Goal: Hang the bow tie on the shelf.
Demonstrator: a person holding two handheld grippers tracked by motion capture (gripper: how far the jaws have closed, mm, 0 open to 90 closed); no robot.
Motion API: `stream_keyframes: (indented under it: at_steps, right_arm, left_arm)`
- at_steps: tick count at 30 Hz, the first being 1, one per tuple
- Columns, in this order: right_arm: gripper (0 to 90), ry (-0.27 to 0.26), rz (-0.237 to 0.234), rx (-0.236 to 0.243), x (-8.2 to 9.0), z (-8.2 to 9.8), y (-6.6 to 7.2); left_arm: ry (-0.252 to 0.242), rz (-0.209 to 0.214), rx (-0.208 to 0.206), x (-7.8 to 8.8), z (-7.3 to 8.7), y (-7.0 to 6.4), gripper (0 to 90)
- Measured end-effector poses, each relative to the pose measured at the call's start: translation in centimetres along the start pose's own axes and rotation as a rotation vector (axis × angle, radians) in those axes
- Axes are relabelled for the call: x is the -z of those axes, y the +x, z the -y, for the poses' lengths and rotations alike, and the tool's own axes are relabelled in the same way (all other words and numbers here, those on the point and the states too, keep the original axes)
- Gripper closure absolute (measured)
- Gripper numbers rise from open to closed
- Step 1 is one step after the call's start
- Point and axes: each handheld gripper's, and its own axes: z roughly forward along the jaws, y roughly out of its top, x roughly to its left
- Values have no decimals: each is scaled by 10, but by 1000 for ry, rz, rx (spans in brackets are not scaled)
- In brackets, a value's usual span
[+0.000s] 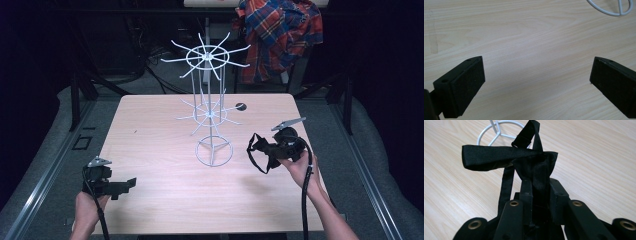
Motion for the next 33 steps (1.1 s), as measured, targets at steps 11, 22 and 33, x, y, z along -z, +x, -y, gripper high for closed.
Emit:
stream_keyframes:
  at_steps: [11,22,33]
  right_arm:
    - [752,-34,-12,14,7,-9,9]
    - [752,-73,-11,31,19,-18,15]
    - [752,-115,-17,32,28,-28,18]
  left_arm:
    - [2,5,-4,0,0,-1,0]
    - [7,12,-8,-3,-1,-1,0]
    - [10,16,-26,-5,-4,-5,0]
